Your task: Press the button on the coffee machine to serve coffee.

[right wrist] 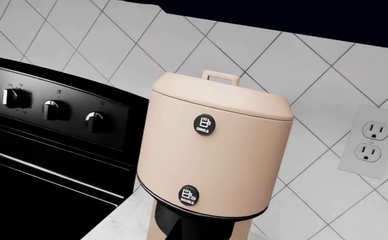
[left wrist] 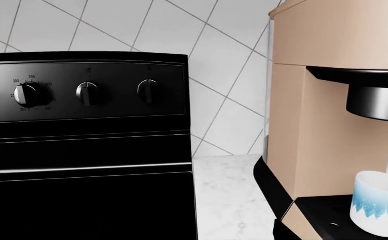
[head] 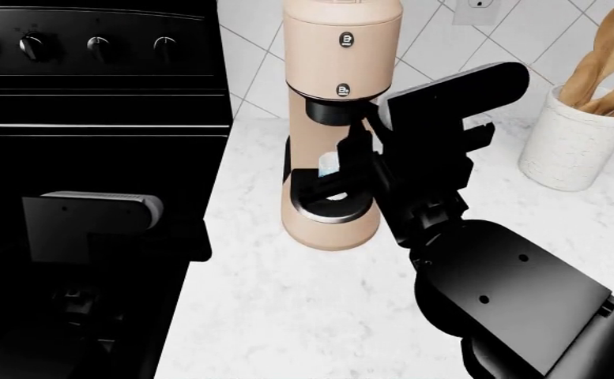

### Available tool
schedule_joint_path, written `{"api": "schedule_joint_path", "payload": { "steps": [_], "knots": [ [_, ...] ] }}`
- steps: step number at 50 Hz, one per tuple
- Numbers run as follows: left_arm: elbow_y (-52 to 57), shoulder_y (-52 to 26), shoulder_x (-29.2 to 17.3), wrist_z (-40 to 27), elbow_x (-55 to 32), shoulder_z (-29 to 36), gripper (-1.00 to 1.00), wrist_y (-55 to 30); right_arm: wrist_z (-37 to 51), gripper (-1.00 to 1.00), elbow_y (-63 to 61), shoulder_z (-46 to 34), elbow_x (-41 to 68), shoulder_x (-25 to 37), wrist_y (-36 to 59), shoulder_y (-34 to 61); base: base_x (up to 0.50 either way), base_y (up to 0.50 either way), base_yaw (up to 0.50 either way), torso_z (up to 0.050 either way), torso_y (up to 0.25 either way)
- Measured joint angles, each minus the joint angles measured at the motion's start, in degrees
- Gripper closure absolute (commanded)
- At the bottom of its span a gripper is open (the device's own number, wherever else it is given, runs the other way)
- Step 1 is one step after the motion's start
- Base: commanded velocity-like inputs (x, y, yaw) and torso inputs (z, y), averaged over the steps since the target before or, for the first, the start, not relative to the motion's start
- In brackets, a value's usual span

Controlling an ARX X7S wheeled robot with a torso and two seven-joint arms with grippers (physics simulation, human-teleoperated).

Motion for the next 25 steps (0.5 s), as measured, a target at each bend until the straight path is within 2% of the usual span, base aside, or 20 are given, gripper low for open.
{"api": "schedule_joint_path", "payload": {
  "steps": [25],
  "knots": [
    [-0.77,0.51,-0.45,-0.41,-0.52,0.17,-1.00,1.17,-3.75,1.00,10.60,-5.03,-2.98,0.63,-8.22,3.06,0.00,0.00,0.00,0.000,0.000]
  ]
}}
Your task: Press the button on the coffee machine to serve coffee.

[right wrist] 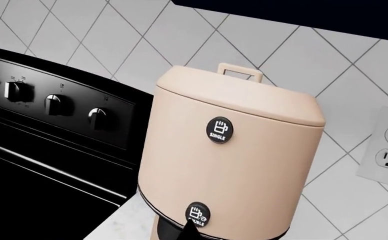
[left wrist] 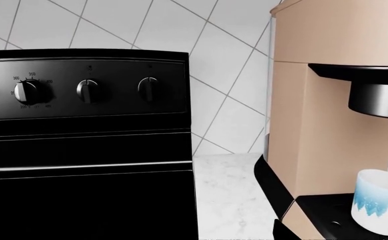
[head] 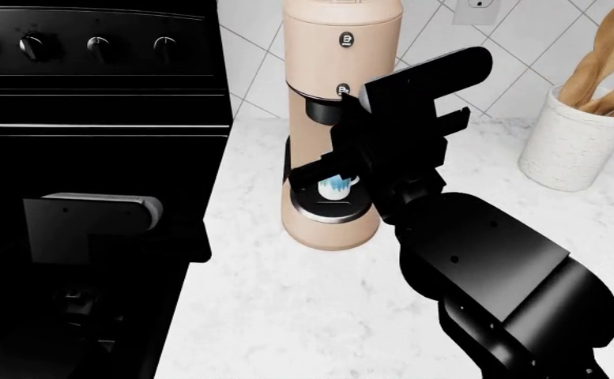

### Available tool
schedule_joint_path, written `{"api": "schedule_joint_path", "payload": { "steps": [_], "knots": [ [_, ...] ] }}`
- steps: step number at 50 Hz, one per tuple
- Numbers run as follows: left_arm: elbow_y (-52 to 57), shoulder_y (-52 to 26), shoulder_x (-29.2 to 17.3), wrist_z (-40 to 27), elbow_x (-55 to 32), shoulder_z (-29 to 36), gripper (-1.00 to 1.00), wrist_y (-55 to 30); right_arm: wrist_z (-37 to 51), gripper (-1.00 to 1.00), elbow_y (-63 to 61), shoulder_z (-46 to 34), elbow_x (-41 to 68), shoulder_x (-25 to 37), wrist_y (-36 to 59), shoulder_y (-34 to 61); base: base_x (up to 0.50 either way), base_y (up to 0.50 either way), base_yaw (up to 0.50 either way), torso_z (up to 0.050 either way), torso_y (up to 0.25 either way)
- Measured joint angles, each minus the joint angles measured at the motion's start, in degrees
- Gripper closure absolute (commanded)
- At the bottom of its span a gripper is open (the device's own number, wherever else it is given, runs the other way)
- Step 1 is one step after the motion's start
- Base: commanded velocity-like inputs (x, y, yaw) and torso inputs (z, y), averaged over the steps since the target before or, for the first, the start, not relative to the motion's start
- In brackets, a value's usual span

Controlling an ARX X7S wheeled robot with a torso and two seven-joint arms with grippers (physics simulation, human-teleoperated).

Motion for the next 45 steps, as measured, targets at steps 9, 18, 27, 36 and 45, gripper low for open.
{"api": "schedule_joint_path", "payload": {
  "steps": [9,18,27,36,45],
  "knots": [
    [-0.39,0.25,-0.15,-0.12,-0.12,0.17,-1.00,0.51,-0.06,1.00,1.39,-0.63,-0.67,0.36,-1.48,0.09,0.00,0.00,0.00,0.000,0.000],
    [-0.63,0.37,-0.30,-0.29,-0.29,0.31,-1.00,0.85,-0.19,1.00,2.45,-1.12,-0.91,0.46,-2.44,0.41,0.00,0.00,0.00,0.000,0.000],
    [-0.85,0.61,-0.53,-0.36,-0.57,0.20,-1.00,1.20,-0.57,1.00,3.54,-1.34,-1.02,0.55,-3.66,0.51,0.00,0.00,0.00,0.000,0.000],
    [-1.04,0.88,-0.71,-0.50,-0.80,0.14,-1.00,1.55,-0.77,1.00,4.16,-1.52,-1.07,0.66,-4.61,0.45,0.00,0.00,0.00,0.000,0.000],
    [-1.23,1.04,-0.82,-0.75,-0.90,0.25,-1.00,1.88,-0.83,1.00,4.46,-1.65,-1.16,0.73,-5.38,0.29,0.01,0.00,0.00,0.000,0.000]
  ]
}}
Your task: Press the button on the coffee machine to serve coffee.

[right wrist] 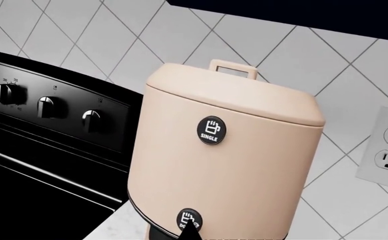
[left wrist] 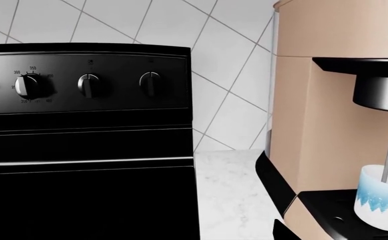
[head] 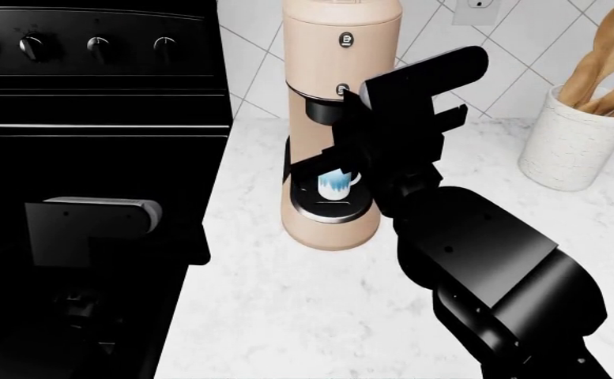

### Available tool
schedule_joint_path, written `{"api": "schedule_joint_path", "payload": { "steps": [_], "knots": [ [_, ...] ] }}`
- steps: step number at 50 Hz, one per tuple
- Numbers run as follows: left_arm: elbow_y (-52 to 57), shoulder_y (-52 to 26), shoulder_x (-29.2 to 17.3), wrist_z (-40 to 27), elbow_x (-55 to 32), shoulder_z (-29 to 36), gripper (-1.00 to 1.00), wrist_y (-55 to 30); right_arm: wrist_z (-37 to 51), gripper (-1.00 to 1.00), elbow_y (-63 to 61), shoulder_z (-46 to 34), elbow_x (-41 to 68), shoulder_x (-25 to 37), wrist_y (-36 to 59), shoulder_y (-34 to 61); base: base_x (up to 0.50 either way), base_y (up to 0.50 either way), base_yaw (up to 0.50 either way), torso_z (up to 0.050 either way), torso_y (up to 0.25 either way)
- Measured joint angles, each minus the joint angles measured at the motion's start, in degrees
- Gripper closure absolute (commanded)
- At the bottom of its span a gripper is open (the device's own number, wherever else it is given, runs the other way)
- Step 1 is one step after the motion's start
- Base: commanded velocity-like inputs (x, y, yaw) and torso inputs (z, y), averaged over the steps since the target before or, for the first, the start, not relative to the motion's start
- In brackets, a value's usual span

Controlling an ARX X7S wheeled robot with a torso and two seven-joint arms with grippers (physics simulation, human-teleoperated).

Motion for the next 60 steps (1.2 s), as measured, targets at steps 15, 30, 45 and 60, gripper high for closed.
{"api": "schedule_joint_path", "payload": {
  "steps": [15,30,45,60],
  "knots": [
    [-0.21,-0.08,-0.18,-0.46,-0.25,0.32,-1.00,0.27,3.15,1.00,-6.63,1.45,2.94,0.28,5.36,-0.62,0.00,0.00,0.00,0.000,0.000],
    [-0.07,-0.21,-0.52,-0.78,-0.84,0.28,-1.00,0.23,8.25,1.00,-17.42,6.34,7.52,1.16,14.14,-2.63,0.00,0.00,0.00,0.000,0.000],
    [0.36,-0.54,-0.84,-1.30,-1.41,0.28,-1.00,-0.03,12.31,1.00,-28.01,19.10,13.21,4.14,21.71,-9.48,0.00,0.00,0.00,0.000,0.000],
    [-0.36,0.25,-1.29,-1.56,-0.93,0.80,-1.00,1.34,10.15,-1.00,-28.28,24.67,9.78,8.67,10.94,-25.76,0.00,0.00,0.00,0.000,0.000]
  ]
}}
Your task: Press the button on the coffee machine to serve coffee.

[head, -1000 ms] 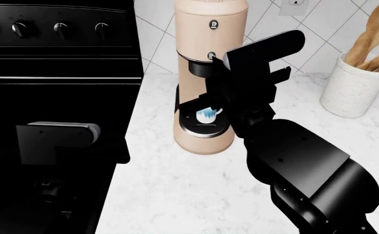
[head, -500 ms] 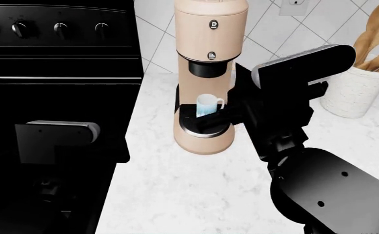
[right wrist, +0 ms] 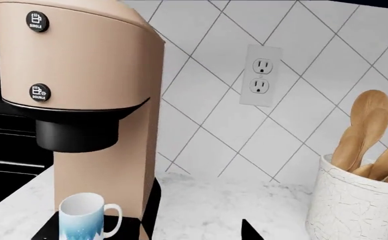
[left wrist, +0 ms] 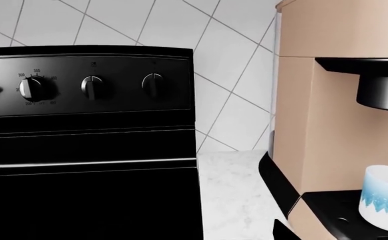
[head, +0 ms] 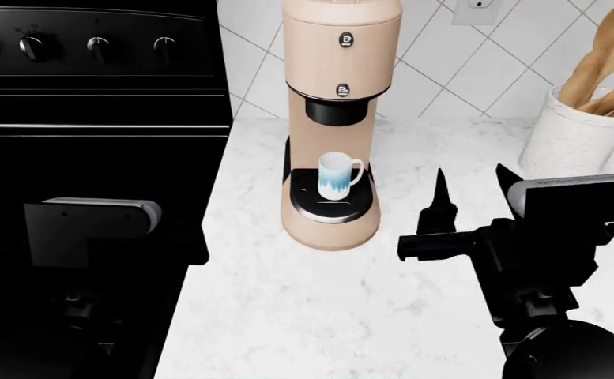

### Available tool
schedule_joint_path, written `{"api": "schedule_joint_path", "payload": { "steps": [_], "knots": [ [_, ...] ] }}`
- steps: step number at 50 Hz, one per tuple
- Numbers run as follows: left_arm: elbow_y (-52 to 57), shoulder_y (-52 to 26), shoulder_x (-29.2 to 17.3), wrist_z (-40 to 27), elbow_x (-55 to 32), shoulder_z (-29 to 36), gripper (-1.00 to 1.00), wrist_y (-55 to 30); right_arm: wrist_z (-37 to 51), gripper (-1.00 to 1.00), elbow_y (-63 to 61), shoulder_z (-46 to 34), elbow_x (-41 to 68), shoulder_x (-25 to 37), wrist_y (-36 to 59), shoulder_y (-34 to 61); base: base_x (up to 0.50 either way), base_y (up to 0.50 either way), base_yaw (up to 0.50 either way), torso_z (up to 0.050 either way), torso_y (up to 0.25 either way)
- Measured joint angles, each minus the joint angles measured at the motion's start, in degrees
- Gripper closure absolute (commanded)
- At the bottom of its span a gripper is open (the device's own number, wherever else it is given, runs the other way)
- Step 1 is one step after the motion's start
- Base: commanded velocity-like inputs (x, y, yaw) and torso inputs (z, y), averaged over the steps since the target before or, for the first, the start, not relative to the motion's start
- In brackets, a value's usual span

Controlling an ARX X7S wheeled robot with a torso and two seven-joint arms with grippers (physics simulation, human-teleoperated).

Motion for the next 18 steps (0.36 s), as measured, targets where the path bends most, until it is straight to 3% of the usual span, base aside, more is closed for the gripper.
{"api": "schedule_joint_path", "payload": {
  "steps": [18],
  "knots": [
    [-3.83,3.00,-0.55,0.72,1.95,0.73,-1.00,4.98,-2.96,-1.00,4.46,0.21,-5.05,1.84,-11.58,-11.00,0.00,0.00,0.00,0.000,0.000]
  ]
}}
